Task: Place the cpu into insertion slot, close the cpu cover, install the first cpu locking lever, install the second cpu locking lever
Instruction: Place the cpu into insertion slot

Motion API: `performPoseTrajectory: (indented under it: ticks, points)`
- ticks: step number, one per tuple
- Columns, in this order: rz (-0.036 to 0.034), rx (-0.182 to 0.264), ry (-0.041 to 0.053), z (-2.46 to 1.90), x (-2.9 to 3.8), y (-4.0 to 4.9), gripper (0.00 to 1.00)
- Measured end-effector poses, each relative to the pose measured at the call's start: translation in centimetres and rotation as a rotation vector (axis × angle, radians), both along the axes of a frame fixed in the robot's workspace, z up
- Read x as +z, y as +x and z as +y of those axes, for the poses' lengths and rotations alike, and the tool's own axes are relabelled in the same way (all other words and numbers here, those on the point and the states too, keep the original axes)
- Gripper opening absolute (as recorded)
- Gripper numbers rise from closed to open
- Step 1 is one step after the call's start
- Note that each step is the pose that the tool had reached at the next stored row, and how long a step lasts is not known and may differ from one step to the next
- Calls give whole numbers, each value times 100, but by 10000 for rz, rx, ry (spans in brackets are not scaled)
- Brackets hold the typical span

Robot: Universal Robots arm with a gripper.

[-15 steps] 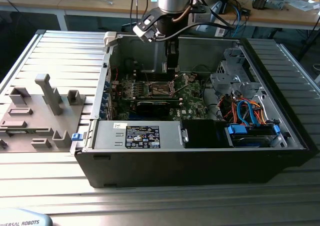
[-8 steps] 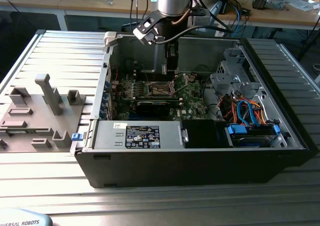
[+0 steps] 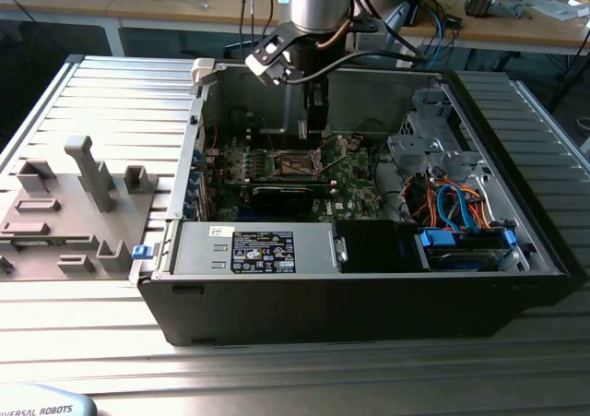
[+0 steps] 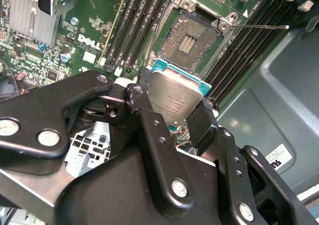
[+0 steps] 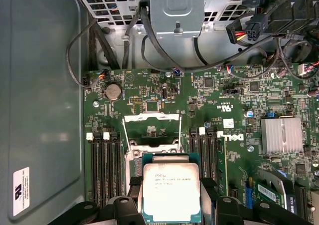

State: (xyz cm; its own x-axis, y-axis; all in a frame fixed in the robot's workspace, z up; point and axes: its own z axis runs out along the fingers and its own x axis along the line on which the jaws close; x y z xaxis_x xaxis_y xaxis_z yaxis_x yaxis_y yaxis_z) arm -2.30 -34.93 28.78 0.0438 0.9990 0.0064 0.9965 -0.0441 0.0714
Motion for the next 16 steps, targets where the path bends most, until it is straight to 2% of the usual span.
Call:
performPoseTrajectory:
  ticks: [16]
  points:
    - [1, 0, -1, 0, -59, 0, 54]
